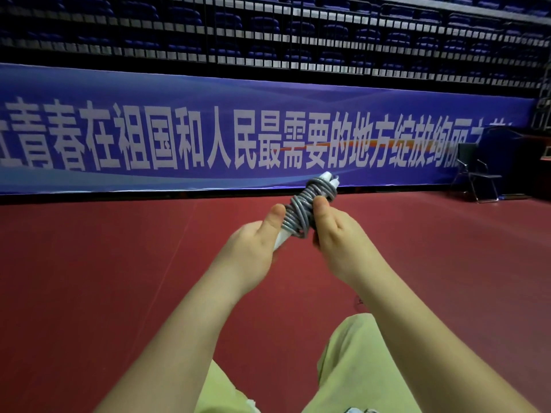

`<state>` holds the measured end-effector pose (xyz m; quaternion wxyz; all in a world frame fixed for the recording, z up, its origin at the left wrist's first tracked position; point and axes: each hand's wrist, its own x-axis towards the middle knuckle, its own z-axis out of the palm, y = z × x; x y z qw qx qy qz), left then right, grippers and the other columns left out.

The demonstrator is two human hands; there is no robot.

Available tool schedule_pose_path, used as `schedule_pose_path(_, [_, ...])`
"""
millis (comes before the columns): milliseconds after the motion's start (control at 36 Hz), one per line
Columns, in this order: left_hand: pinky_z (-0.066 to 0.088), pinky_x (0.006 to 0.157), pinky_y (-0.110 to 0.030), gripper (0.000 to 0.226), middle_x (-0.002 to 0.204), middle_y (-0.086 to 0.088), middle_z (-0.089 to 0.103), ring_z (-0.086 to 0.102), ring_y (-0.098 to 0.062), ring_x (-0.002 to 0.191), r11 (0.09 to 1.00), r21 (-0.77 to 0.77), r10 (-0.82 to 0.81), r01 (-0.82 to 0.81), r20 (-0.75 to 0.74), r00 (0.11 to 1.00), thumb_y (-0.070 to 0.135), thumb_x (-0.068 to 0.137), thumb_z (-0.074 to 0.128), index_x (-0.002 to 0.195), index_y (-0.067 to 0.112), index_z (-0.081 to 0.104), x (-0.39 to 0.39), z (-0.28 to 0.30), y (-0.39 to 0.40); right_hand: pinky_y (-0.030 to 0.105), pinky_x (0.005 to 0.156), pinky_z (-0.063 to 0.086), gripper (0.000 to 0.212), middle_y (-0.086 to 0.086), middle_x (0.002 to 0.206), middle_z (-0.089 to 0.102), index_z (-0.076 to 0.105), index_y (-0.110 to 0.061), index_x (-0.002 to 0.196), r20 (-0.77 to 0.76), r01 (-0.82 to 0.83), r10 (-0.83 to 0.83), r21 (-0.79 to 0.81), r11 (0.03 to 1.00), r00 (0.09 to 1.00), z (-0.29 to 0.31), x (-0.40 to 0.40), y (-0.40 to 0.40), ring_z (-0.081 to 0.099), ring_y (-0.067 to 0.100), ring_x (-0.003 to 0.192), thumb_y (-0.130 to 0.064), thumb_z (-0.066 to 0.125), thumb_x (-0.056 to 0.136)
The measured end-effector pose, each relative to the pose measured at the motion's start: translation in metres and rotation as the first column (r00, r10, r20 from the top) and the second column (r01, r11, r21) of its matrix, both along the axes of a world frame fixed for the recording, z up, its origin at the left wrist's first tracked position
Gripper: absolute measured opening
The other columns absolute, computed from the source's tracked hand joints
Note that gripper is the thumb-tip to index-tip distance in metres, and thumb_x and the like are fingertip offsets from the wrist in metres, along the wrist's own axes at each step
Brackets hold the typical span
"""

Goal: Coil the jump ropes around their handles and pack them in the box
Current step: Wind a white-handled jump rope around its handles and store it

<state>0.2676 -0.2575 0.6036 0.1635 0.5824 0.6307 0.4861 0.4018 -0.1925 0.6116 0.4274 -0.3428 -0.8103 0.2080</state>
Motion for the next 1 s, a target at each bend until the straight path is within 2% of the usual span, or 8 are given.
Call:
schedule_pose_path(250, [0.035,0.062,-0.036,0.052,0.061,0.005,0.044,0.044,-0.016,0.062,0.982,0.133,0.158,-0.134,-0.189,0.969,0.063,0.089,0.034,0.065,0.018,0.045,-0.001,0.0,-0.002,0.031,0.057,0.029,0.054,-0.001,0.058,0.043,0.044,-0.016,0.066,-0.024,-0.088,0.085,-0.219,0.972,0.996,0.009,0.0,0.0,0.037,0.014,0.051,-0.057,0.027,0.096])
schedule_pose_path(389, [0.038,0.062,-0.03,0.058,0.073,0.003,0.052,0.047,-0.011,0.064,0.98,-0.019,-0.187,0.198,0.252,0.949,0.064,0.076,0.057,0.095,0.011,0.063,0.0,0.003,-0.007,0.027,0.052,0.022,0.039,-0.012,0.05,0.035,0.043,-0.021,0.068,-0.188,-0.309,0.266,-0.254,0.917,0.945,0.009,0.004,-0.002,0.028,0.004,0.044,-0.051,0.039,0.093])
schedule_pose_path(500, [0.052,0.069,-0.031,0.047,0.084,-0.002,0.068,0.066,-0.017,0.076,0.808,-0.001,-0.501,0.59,0.526,0.687,0.055,0.074,0.069,0.098,0.014,0.069,-0.009,0.001,-0.012,0.018,0.046,0.025,0.031,-0.014,0.048,0.033,0.044,-0.021,0.068,-0.234,-0.342,0.291,-0.22,0.914,0.928,0.011,0.004,-0.007,0.028,0.003,0.043,-0.049,0.036,0.08])
schedule_pose_path(583, [0.054,0.072,-0.031,0.062,0.094,-0.008,0.071,0.069,-0.021,0.08,0.526,0.104,-0.654,0.844,0.685,0.323,0.062,0.073,0.07,0.107,0.01,0.068,-0.015,-0.005,-0.012,0.013,0.041,0.026,0.029,-0.007,0.052,0.034,0.046,-0.022,0.071,-0.418,-0.471,0.327,-0.31,0.826,0.847,0.013,0.003,-0.009,0.03,0.004,0.042,-0.05,0.038,0.074])
schedule_pose_path(667, [0.052,0.078,-0.032,0.07,0.094,-0.01,0.071,0.069,-0.021,0.084,0.304,0.227,-0.663,0.925,0.748,0.034,0.062,0.086,0.054,0.116,-0.001,0.06,-0.002,-0.011,-0.013,0.013,0.04,0.034,0.031,-0.008,0.051,0.046,0.055,-0.02,0.071,-0.507,-0.585,0.385,-0.325,0.743,0.771,0.014,0.0,-0.012,0.04,0.001,0.039,-0.045,0.043,0.085])
schedule_pose_path(750, [0.048,0.067,-0.027,0.066,0.076,-0.002,0.066,0.063,-0.012,0.066,0.192,0.272,-0.635,0.943,0.767,-0.092,0.065,0.085,0.051,0.105,0.003,0.062,0.007,-0.017,-0.013,0.023,0.057,0.035,0.039,-0.004,0.059,0.051,0.062,-0.027,0.066,-0.444,-0.586,0.429,-0.32,0.744,0.787,0.016,0.003,-0.013,0.045,0.01,0.053,-0.055,0.044,0.086])
schedule_pose_path(833, [0.044,0.061,-0.024,0.059,0.068,0.003,0.059,0.056,-0.008,0.057,0.209,0.242,-0.602,0.948,0.795,-0.07,0.067,0.082,0.053,0.09,0.01,0.062,0.0,-0.016,-0.011,0.025,0.051,0.024,0.048,-0.001,0.057,0.038,0.048,-0.021,0.071,-0.258,-0.602,0.544,-0.311,0.736,0.799,0.02,0.013,-0.01,0.029,0.015,0.051,-0.068,0.046,0.079])
schedule_pose_path(1000, [0.041,0.051,-0.024,0.06,0.056,0.004,0.052,0.049,-0.009,0.045,0.504,0.072,-0.551,0.861,0.795,0.256,0.075,0.071,0.056,0.074,0.015,0.063,-0.007,-0.008,-0.012,0.021,0.043,0.02,0.047,-0.013,0.051,0.034,0.038,-0.015,0.068,-0.147,-0.58,0.567,-0.338,0.742,0.811,0.026,0.02,-0.004,0.022,0.007,0.045,-0.057,0.031,0.089])
